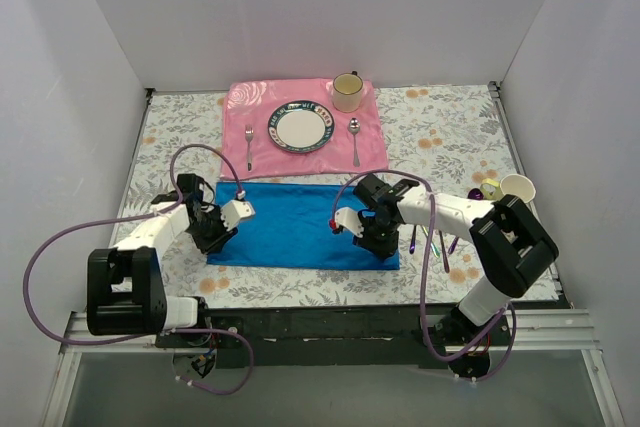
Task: Fold the napkin into a case and place the utensils inside
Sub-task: Fold and flatten the napkin at the center of the board.
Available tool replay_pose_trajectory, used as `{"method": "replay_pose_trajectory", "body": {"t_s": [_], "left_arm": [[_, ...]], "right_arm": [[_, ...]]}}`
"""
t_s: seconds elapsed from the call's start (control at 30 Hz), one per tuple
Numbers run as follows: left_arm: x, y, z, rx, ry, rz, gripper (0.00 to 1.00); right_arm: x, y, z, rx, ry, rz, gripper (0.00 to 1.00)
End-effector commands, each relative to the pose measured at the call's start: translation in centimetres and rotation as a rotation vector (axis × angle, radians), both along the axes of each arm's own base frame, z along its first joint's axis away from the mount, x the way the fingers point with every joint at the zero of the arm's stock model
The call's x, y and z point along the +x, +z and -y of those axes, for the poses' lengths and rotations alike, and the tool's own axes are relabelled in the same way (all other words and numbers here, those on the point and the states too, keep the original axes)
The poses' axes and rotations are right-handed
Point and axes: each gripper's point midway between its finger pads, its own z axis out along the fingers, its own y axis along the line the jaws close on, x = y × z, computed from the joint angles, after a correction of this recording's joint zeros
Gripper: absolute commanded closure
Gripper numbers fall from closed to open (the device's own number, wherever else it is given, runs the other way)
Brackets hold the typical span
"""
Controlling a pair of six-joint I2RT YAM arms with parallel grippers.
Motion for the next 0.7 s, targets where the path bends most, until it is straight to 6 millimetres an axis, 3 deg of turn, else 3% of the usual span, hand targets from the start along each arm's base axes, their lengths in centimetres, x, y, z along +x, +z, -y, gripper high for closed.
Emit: {"method": "replay_pose_trajectory", "body": {"t_s": [0.0,0.37,0.57,0.67], "left_arm": [[-2.4,-1.5,-0.8,0.083,-0.072,-0.036,0.74],[-5.3,-0.5,-0.4,0.071,-0.133,-0.077,0.76],[-5.4,0.5,0.0,0.057,-0.152,-0.059,0.76],[-4.7,0.9,0.5,0.032,-0.12,-0.045,0.74]], "right_arm": [[-0.7,-1.3,0.8,-0.028,0.018,-0.001,0.77],[-3.3,-0.5,1.1,-0.01,0.064,-0.049,0.77],[-4.6,0.1,0.9,-0.001,0.086,-0.075,0.77],[-4.1,1.1,0.0,0.029,0.072,-0.062,0.76]]}}
